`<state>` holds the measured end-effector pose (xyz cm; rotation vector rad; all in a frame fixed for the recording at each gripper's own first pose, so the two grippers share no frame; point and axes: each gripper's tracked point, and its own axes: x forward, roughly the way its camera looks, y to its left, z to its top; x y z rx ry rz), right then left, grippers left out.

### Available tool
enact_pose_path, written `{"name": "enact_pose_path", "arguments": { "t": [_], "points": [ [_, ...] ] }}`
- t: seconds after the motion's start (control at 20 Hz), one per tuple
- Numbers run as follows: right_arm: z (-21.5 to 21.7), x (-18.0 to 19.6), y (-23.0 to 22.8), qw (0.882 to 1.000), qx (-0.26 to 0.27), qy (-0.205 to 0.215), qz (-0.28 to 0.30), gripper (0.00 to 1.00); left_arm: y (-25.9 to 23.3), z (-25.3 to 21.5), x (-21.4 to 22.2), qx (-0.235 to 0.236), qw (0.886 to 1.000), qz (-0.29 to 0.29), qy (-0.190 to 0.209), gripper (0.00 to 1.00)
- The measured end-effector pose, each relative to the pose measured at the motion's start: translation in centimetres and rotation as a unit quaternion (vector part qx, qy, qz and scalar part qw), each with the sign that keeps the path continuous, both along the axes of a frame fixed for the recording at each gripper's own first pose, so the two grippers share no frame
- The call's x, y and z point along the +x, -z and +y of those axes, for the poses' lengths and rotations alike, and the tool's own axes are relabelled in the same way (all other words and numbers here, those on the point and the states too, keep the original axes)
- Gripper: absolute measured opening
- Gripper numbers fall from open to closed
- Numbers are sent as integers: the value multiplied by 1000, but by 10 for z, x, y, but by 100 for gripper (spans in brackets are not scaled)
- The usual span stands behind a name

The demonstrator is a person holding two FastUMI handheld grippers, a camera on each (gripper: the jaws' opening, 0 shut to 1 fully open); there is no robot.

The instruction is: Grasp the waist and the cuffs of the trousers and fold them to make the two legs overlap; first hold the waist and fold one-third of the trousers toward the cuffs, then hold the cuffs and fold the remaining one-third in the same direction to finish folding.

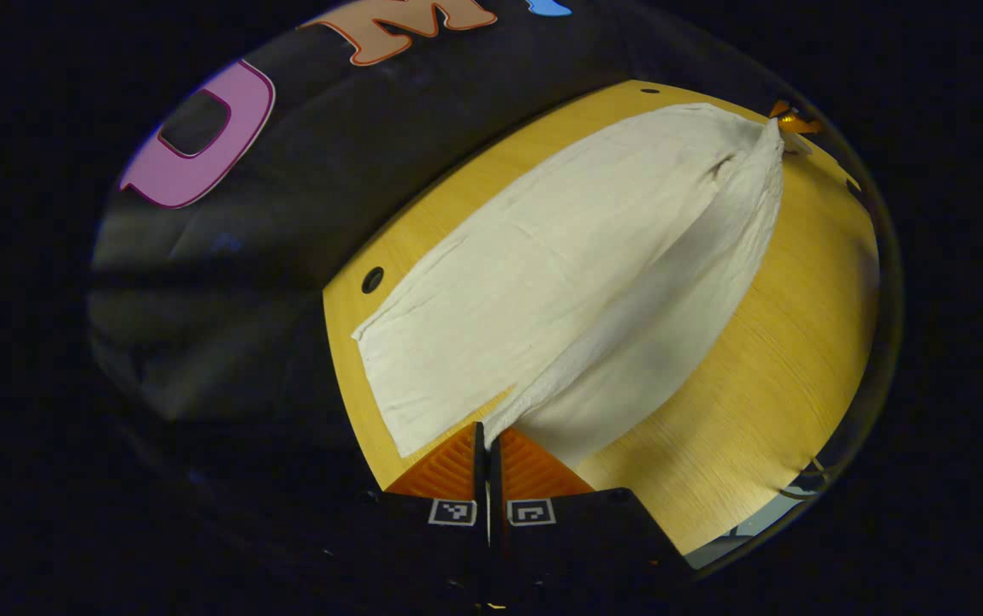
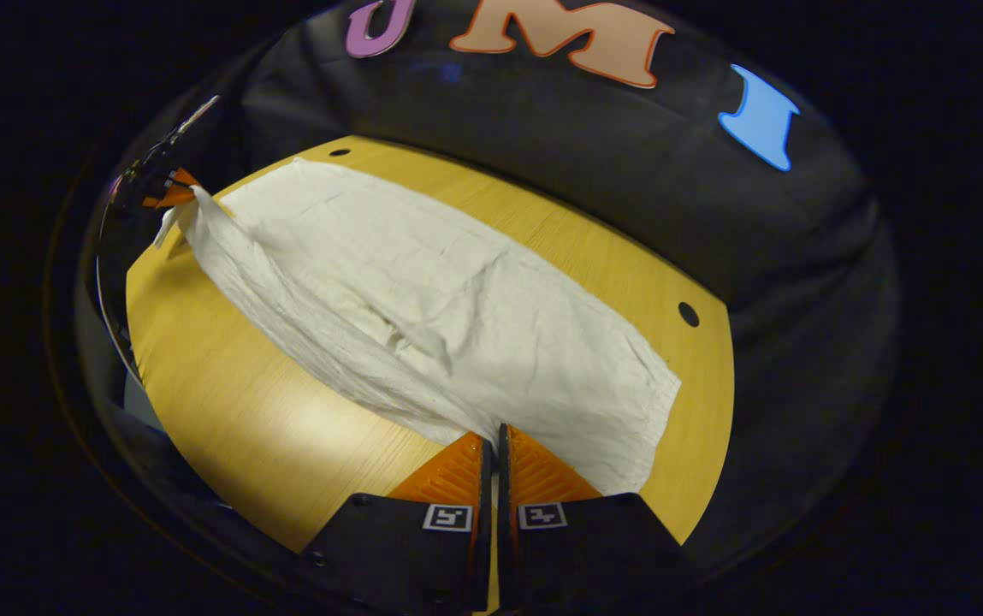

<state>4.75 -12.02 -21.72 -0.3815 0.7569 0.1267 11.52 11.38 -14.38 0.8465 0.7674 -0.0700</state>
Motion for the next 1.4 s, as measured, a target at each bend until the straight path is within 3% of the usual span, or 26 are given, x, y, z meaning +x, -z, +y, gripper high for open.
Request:
{"name": "enact_pose_path", "arguments": {
  "t": [0.15, 0.2, 0.25, 0.45, 0.6, 0.8, 0.85, 1.05, 1.2, 1.25, 1.35, 1.4],
  "points": [
    [1, 43, -34, 997, 35, 51, -49, 5, -27, -28, 70, -13, 998, -53, -20, 0],
    [3, 55, -45, 995, 42, 60, -61, 5, -50, 0, 51, -15, 997, -66, -29, 0],
    [6, 69, -58, 994, 47, 64, -74, 6, -52, -15, 89, -17, 996, -80, -32, 0],
    [14, 128, -101, 991, 36, 63, -114, 6, -67, -14, 147, -31, 992, -112, -55, 0],
    [8, 176, -88, 990, 39, 66, -121, 2, -61, -6, 189, -44, 989, -118, -71, 0],
    [9, 217, -38, 991, 55, 72, -95, 5, -22, 6, 226, -59, 989, -109, -85, 0],
    [9, 224, -24, 992, 56, 74, -87, 2, -8, 10, 234, -66, 988, -106, -89, 0],
    [16, 242, 9, 992, 82, 74, -68, 7, 24, 8, 257, -113, 981, -119, -105, 0],
    [20, 249, 14, 986, 133, 78, -68, 13, 30, -8, 263, -159, 973, -128, -106, 3],
    [21, 251, 10, 983, 149, 81, -70, 42, 33, -19, 262, -181, 970, -124, -102, 20],
    [14, 253, 3, 978, 167, 95, -85, 98, 25, -35, 266, -206, 962, -147, -105, 73],
    [10, 249, -2, 976, 172, 100, -90, 98, 12, -46, 261, -217, 957, -160, -107, 99]
  ]
}}
